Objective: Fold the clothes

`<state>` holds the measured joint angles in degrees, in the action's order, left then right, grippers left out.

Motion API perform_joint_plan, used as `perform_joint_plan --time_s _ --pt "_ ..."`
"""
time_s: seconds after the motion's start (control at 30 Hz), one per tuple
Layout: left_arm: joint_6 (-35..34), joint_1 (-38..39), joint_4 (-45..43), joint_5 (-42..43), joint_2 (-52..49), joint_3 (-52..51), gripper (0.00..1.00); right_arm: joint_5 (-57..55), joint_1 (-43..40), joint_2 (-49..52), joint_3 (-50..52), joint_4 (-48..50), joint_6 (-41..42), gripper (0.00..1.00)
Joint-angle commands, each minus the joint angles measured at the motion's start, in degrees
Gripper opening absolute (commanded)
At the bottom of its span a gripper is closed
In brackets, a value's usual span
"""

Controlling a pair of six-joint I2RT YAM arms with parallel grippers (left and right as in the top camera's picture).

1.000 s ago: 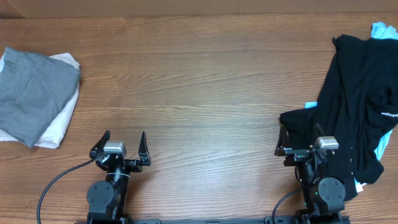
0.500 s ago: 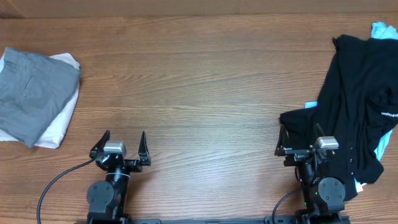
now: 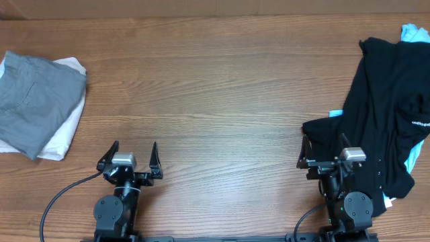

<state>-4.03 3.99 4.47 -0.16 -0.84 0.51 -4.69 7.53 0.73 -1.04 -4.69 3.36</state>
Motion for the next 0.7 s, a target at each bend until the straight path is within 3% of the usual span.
perform_joint_plan --time_s 0.0,0.2,0.33,0.53,0.67 --pt "1.2 -0.2 0.0 1.2 0.6 -0.2 1.0 0.3 -0.2 -0.6 0.6 0.3 -0.2 1.0" --pt "1.2 -0.2 0.0 1.1 0.6 -0.2 1.0 0.3 -0.2 -0.6 0.6 0.3 0.1 1.0" --pt "0.2 -0.2 0.9 1.5 0.6 0.7 1.0 0.3 -0.2 -0.6 0.1 0.3 8.3 1.0" --pt "0.2 -0.2 10.4 1.4 0.3 9.7 1.0 -0.9 -0.2 1.8 -5.6 -2.3 8.3 1.0" --pt "0.2 -0.2 15.7 1.2 -2.3 16.2 1.0 -3.3 -0.2 9.0 -11.1 -5.1 10.2 1.0"
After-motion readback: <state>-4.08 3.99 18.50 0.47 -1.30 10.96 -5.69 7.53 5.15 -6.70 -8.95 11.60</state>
